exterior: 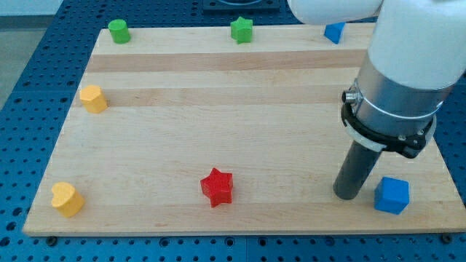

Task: Move the blue cube to the bottom right of the board

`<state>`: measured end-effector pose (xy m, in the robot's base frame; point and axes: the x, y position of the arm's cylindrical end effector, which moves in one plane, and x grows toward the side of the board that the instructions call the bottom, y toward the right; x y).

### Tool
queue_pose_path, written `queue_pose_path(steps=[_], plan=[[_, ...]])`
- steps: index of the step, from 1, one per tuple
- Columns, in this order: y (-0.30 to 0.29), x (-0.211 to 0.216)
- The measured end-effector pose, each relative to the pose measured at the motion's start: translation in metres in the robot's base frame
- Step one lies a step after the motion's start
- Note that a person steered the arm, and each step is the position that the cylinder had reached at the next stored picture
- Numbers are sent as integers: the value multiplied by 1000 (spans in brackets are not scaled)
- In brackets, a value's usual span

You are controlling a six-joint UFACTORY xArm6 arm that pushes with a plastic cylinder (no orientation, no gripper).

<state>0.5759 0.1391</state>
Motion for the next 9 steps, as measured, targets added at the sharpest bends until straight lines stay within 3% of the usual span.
queue_pose_path(steps=[1,2,3,4,6,9], plan=[[-19,-13],[-19,-66],[-17,-78],[-22,-68],[-23,24],[33,24]])
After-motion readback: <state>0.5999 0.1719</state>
